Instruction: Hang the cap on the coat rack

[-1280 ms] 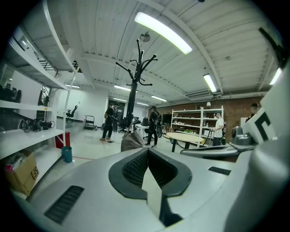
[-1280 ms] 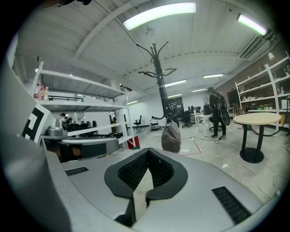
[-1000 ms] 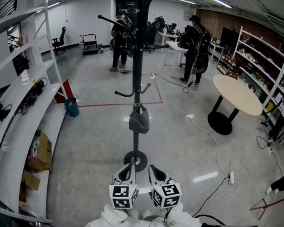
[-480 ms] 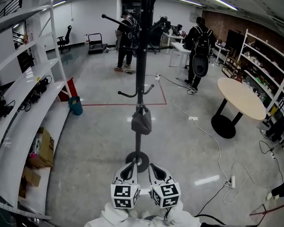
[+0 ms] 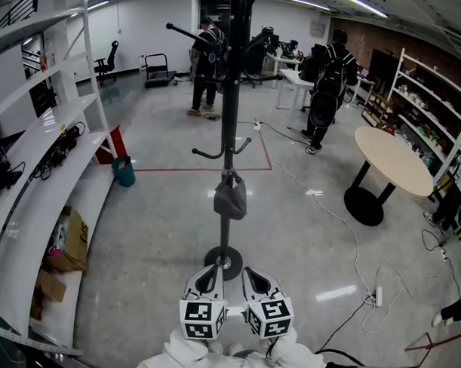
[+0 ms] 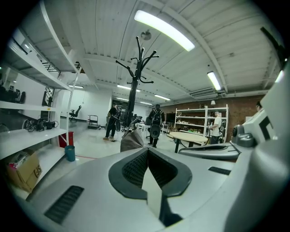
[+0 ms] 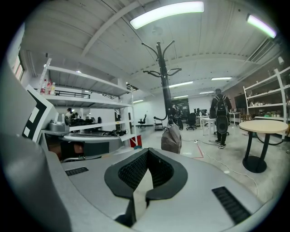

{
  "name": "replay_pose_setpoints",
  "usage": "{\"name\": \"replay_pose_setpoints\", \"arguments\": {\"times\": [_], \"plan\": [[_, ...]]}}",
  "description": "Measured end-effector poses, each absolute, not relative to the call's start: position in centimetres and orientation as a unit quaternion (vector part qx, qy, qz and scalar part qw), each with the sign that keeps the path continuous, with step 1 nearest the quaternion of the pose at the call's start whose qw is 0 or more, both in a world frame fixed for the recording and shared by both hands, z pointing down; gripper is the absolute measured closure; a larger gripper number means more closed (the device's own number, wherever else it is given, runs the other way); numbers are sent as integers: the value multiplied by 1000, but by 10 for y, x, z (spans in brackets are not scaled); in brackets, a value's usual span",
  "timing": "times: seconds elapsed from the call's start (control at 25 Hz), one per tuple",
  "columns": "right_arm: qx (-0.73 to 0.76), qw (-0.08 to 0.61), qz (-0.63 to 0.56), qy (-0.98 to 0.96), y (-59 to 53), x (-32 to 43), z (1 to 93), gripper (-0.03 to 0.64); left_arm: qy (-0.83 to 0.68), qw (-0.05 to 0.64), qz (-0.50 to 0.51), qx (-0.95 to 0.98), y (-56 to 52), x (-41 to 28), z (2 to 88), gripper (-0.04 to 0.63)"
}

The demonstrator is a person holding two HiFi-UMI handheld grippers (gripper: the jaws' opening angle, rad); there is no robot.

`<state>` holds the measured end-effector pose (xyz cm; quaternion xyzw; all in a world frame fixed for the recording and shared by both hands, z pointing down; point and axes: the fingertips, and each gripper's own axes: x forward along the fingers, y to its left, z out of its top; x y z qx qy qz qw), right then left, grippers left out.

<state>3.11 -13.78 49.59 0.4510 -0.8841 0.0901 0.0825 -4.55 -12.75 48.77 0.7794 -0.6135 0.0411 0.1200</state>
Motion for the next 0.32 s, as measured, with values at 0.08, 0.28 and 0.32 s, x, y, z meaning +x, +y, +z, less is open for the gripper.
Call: {"name": "replay_pose_setpoints", "arguments": {"times": [0.08, 0.28, 0.32], "plan": [[453, 82, 92, -883, -138, 32, 497, 607, -613, 120, 42, 780, -127, -45, 488, 592], [454, 82, 99, -882, -137, 31, 500, 607, -612, 121, 42, 780, -125, -47, 489, 593], [454, 83, 100, -881, -137, 31, 500, 607, -612, 122, 42, 780, -125, -47, 489, 592]]}}
